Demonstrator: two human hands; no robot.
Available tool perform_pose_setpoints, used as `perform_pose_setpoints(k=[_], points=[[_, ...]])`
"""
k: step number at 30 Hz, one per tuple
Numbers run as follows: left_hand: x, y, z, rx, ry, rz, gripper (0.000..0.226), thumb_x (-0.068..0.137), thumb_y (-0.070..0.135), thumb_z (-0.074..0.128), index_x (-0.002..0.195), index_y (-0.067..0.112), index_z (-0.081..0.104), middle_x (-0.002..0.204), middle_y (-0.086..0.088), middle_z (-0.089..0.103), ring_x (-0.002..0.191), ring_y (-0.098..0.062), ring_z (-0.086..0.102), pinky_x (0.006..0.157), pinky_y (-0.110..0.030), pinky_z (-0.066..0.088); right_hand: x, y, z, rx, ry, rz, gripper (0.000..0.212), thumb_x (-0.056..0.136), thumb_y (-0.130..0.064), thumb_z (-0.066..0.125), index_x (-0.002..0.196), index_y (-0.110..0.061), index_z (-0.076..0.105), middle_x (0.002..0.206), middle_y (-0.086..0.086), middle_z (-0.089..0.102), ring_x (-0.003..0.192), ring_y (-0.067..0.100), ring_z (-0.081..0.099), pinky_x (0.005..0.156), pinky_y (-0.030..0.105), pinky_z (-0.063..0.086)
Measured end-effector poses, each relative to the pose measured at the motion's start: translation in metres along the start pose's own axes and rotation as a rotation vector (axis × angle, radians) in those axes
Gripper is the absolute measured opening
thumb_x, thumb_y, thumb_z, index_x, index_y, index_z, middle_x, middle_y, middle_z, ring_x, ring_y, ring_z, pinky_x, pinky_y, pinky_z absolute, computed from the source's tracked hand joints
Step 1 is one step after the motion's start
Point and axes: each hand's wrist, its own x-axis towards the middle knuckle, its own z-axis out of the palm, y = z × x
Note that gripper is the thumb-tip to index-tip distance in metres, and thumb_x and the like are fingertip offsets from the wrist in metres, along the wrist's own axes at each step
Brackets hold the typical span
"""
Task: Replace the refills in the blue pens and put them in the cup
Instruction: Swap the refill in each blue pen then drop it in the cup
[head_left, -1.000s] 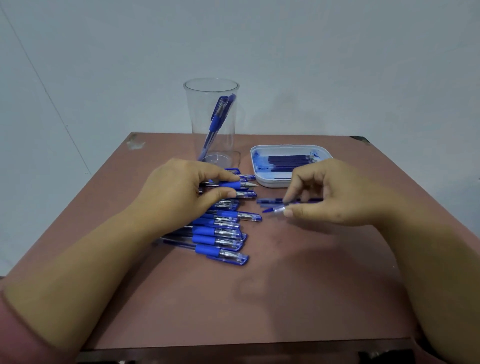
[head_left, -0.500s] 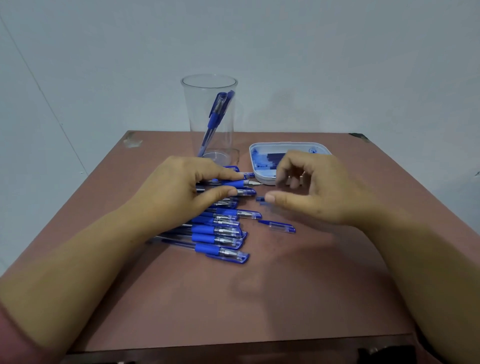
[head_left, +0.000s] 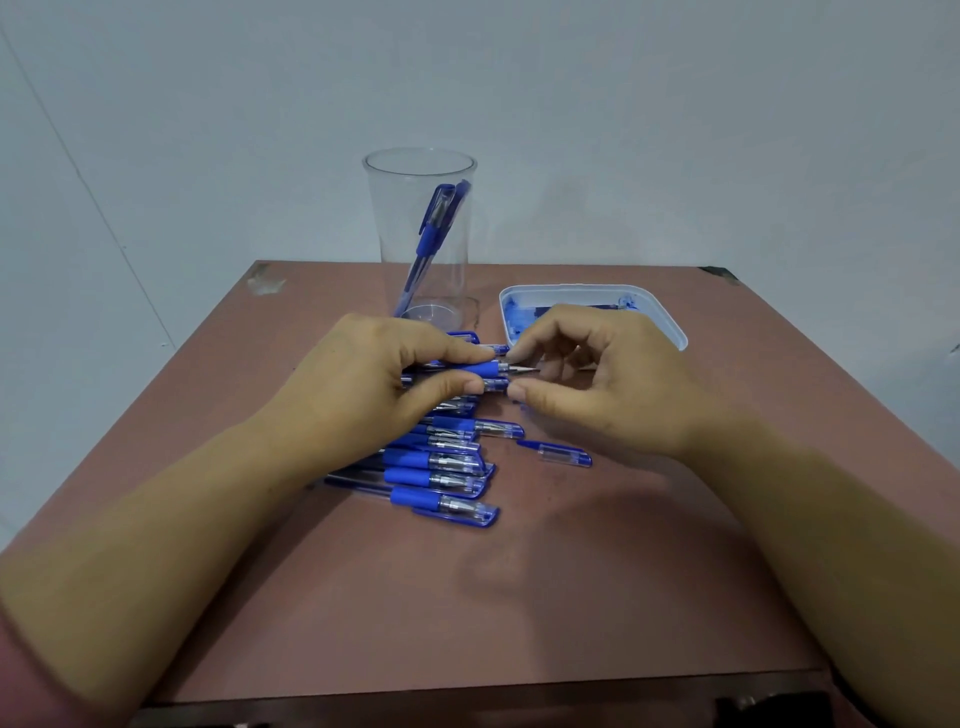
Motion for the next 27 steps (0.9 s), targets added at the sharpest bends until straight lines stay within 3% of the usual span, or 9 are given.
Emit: perform_pose_setpoints(k=[4,5,9,15,19,22,25,27], points=[[0.0001,-0.0004,-0.0001,0.027,-0.005,0.012,0.029,0.083,0.043,0.064,0.111,0.038,0.070,0.096,0.017,0.073,0.088,0.007,0.064,0.073,-0.014,0.049,0.0004,0.0010,0.0004,-0.004,0.003,0.026,0.008,0.084,-0.034,0.071,0.091,-0.031,0.069,0.078,-0.006,0.069,0.066,0.009,0.058,0.062,0.016,0.047],[0.0002,-0.0003,-0.0006,0.036,-0.004,0.015,0.029,0.084,0.042,0.065,0.112,0.037,0.070,0.096,0.016,0.073,0.089,0.006,0.064,0.073,-0.013,0.049,0.0010,0.0013,0.0008,-0.036,0.007,0.019,0.003,0.085,-0.032,0.071,0.087,-0.032,0.069,0.077,-0.007,0.069,0.066,0.009,0.059,0.061,0.016,0.047],[0.0002,-0.0011,-0.0004,0.045,0.000,0.008,0.029,0.083,0.041,0.066,0.111,0.035,0.072,0.098,0.016,0.073,0.093,0.010,0.061,0.076,-0.009,0.047,-0.0001,0.0012,0.0015,-0.042,0.004,-0.006,0.021,0.079,-0.021,0.078,0.086,-0.034,0.065,0.078,-0.014,0.066,0.065,0.009,0.058,0.063,0.017,0.049],[0.0001,-0.0011,0.0001,0.070,-0.005,0.010,0.030,0.083,0.044,0.065,0.110,0.035,0.072,0.096,0.016,0.073,0.090,0.004,0.063,0.073,-0.013,0.048,0.0015,0.0037,0.0018,-0.092,-0.010,0.024,0.002,0.085,-0.034,0.070,0.086,-0.033,0.069,0.077,-0.007,0.070,0.069,0.011,0.063,0.064,0.024,0.051],[-0.0006,-0.0021,-0.0003,0.051,-0.002,-0.010,0.028,0.085,0.047,0.065,0.111,0.038,0.071,0.096,0.019,0.072,0.090,0.010,0.060,0.073,-0.006,0.044,0.0004,0.0021,0.0002,-0.140,0.035,-0.058,0.023,0.076,-0.031,0.080,0.086,-0.043,0.064,0.086,-0.018,0.067,0.080,0.010,0.062,0.071,0.015,0.048],[-0.0002,-0.0020,-0.0005,0.061,-0.002,0.001,0.028,0.085,0.047,0.065,0.111,0.037,0.071,0.094,0.020,0.072,0.088,0.007,0.063,0.072,-0.009,0.045,0.0003,0.0018,0.0010,-0.093,0.027,-0.006,0.016,0.079,-0.044,0.074,0.091,-0.041,0.065,0.085,-0.015,0.068,0.077,0.010,0.062,0.070,0.020,0.050],[-0.0002,-0.0014,0.0004,0.065,-0.013,0.003,0.031,0.083,0.048,0.063,0.111,0.038,0.071,0.092,0.024,0.068,0.086,0.010,0.060,0.071,-0.005,0.042,0.0019,0.0044,0.0030,-0.138,0.007,-0.015,0.002,0.086,-0.035,0.068,0.088,-0.037,0.069,0.078,-0.011,0.069,0.072,0.012,0.064,0.069,0.030,0.052],[-0.0001,-0.0015,0.0005,0.071,-0.008,-0.001,0.032,0.082,0.048,0.062,0.111,0.038,0.071,0.094,0.020,0.072,0.088,0.007,0.061,0.071,-0.007,0.044,0.0014,0.0035,0.0031,-0.139,0.021,-0.043,0.015,0.081,-0.029,0.075,0.088,-0.040,0.067,0.080,-0.015,0.068,0.074,0.011,0.063,0.070,0.025,0.052]])
